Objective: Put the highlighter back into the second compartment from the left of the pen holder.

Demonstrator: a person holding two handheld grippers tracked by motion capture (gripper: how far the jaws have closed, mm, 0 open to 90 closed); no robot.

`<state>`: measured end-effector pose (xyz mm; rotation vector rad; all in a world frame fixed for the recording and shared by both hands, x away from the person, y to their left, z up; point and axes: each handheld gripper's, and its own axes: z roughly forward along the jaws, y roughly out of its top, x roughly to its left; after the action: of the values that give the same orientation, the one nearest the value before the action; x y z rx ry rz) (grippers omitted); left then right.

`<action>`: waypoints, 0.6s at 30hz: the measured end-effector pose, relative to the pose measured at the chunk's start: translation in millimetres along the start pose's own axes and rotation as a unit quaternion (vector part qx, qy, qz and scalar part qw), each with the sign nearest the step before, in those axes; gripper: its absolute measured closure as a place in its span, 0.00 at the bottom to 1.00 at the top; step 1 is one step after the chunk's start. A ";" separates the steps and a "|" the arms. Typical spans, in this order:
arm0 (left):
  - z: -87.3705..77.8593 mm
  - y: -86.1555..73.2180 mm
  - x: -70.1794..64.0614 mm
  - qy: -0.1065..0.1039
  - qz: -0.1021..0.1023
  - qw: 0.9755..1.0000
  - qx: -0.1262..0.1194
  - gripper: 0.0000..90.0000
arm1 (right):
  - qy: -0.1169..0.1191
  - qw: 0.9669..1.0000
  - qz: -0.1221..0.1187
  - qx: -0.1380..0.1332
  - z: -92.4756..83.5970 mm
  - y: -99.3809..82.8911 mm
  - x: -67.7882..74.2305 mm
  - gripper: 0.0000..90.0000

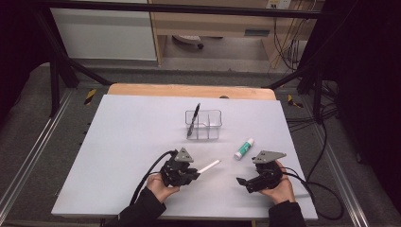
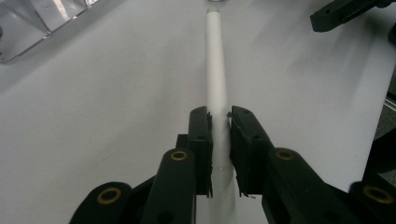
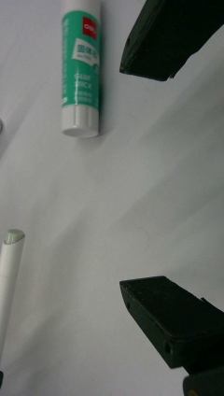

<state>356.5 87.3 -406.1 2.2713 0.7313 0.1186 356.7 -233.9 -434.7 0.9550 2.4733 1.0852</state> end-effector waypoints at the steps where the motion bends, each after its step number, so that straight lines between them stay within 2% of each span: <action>1: -2.0 -0.8 2.2 0.000 0.000 1.000 0.000 0.87 | 0.002 1.000 -0.003 0.002 0.6 2.3 2.2 0.00; 10: -18.0 -4.8 21.1 -0.003 -0.003 1.000 0.004 0.87 | -0.001 0.998 -0.064 0.021 12.1 23.9 25.0 0.01; 15: -23.9 -2.7 24.6 -0.006 0.011 1.000 0.010 0.87 | 0.000 0.994 -0.105 0.031 19.0 38.8 39.6 0.02; 18: -26.5 0.0 25.7 -0.015 0.019 1.000 0.015 0.87 | 0.000 0.990 -0.134 0.035 22.2 46.6 46.6 0.03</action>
<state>370.3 117.6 -390.1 2.3119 0.6789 0.0923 354.3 -167.1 -415.1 0.6144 2.5609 0.9160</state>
